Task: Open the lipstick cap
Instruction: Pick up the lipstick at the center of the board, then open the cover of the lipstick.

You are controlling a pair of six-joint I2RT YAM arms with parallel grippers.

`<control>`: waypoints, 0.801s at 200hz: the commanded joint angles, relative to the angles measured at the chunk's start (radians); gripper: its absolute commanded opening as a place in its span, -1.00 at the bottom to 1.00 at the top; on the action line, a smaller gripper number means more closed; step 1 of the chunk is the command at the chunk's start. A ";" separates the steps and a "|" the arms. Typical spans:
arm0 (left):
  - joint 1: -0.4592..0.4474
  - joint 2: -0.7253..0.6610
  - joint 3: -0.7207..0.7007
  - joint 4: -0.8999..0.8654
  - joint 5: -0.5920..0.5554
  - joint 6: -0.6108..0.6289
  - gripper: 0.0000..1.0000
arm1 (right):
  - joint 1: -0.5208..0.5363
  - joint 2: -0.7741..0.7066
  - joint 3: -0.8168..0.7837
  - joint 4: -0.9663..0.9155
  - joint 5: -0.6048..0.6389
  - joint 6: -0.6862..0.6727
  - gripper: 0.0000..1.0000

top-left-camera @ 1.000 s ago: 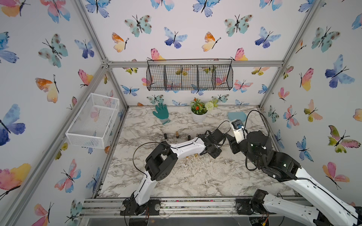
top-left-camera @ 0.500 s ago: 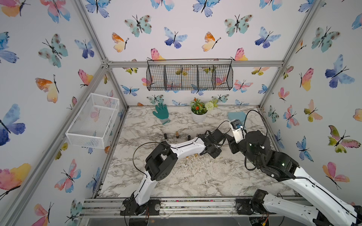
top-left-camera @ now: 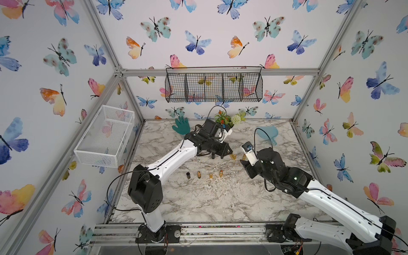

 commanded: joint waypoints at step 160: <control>0.139 -0.104 -0.137 -0.088 0.418 -0.014 -1.00 | -0.020 0.242 0.042 0.235 -0.257 -0.073 -0.62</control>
